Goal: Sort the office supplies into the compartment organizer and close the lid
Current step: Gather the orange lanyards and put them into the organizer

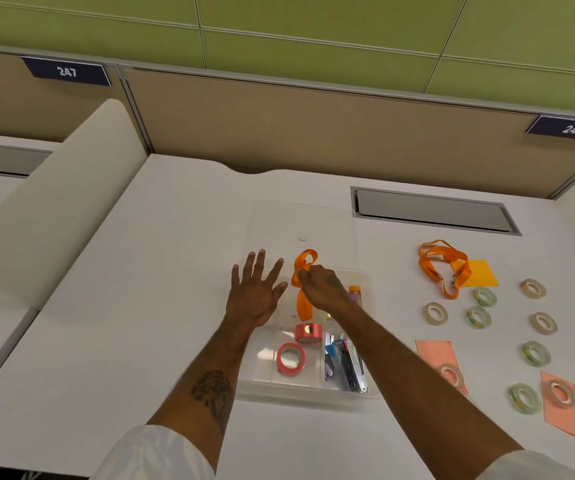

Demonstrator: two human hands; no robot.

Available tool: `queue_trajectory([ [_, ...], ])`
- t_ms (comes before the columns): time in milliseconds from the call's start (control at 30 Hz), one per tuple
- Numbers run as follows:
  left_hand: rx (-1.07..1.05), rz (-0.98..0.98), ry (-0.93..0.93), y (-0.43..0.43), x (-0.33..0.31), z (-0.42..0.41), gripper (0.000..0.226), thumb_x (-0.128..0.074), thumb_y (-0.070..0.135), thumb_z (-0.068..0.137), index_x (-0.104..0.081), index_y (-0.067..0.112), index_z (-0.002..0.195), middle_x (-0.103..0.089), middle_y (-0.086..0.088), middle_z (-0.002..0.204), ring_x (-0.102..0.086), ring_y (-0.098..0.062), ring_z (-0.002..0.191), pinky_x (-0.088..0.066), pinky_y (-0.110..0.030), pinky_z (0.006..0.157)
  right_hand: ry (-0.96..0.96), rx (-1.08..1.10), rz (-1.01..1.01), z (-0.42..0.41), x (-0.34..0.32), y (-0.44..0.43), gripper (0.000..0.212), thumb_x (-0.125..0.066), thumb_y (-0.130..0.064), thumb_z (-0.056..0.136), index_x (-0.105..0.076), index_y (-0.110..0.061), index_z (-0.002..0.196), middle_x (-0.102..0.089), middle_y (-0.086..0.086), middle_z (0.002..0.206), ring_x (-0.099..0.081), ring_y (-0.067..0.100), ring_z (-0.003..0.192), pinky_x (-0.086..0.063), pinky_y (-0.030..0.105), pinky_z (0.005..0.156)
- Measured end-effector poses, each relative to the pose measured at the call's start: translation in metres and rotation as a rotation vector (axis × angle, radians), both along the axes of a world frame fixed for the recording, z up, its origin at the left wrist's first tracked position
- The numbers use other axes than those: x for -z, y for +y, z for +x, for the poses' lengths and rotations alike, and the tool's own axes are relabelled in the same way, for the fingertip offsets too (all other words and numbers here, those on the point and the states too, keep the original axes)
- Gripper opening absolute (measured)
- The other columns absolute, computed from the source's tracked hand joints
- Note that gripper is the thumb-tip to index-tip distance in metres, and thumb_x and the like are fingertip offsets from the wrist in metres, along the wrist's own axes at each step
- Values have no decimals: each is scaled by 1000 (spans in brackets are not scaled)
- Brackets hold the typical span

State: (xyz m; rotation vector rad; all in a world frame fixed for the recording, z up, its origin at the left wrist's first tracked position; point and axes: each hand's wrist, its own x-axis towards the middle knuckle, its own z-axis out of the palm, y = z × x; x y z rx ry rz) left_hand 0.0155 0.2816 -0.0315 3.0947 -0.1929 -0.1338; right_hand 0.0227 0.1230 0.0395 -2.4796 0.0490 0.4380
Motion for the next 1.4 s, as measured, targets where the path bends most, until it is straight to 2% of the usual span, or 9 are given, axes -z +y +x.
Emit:
queue_trajectory([
  [133,21,10,-24,0,11,0,71,-1,67,89,2,37,153,8,-7,164,4,-31,151,3,-55,118,-208,-75,-275,0,11,1,41,-37,-36,102,-61,-4,110,-59,18,112,-56,29,103,-47,37,87],
  [300,10,8,-40,0,14,1,67,-9,65,93,3,38,153,9,-6,164,4,-31,151,6,-54,118,-57,23,-174,18,18,2,33,-46,-31,99,-57,-4,115,-58,17,116,-62,29,98,-51,35,88],
  [567,22,34,-49,0,16,1,73,-2,68,88,8,37,153,14,-7,163,10,-31,150,8,-55,117,-89,-228,-423,5,32,-2,39,-59,-33,93,-56,-9,124,-54,16,129,-62,27,108,-47,31,97],
  [700,32,32,-45,1,16,2,72,-3,67,88,8,36,153,14,-8,163,9,-32,150,7,-55,117,-1,-289,-362,4,38,-2,43,-61,-34,92,-55,-6,125,-58,13,128,-58,25,114,-46,15,91],
  [800,39,22,-44,1,14,2,73,-3,66,88,5,35,153,12,-8,163,7,-33,150,6,-56,117,-42,-319,-480,10,32,2,42,-59,-36,93,-57,-4,120,-62,13,119,-61,22,107,-45,27,97],
  [967,38,25,-10,1,10,3,73,0,65,88,5,34,154,13,-7,163,9,-31,150,6,-55,118,-315,-332,-471,13,24,-7,45,-50,-36,97,-48,-11,133,-53,13,131,-61,27,105,-50,33,89],
  [1067,37,26,-21,0,5,3,79,14,68,83,4,33,154,11,-7,163,8,-31,151,5,-58,117,-437,-260,-453,14,21,-29,58,-46,-46,97,-33,-19,146,-35,14,151,-45,30,131,-44,39,101],
  [1200,67,-13,-73,-13,-6,10,96,34,70,72,3,32,154,10,-7,163,8,-31,150,5,-58,117,-379,-195,-529,14,17,-70,80,-31,-69,89,1,-31,153,13,11,161,6,33,148,-12,53,117],
  [1400,167,-81,-101,-74,-23,32,91,30,75,70,17,34,151,19,-5,162,17,-27,149,9,-55,117,-337,-16,-570,0,18,-150,84,-9,-76,81,4,-32,152,16,14,160,10,35,148,-11,57,116],
])
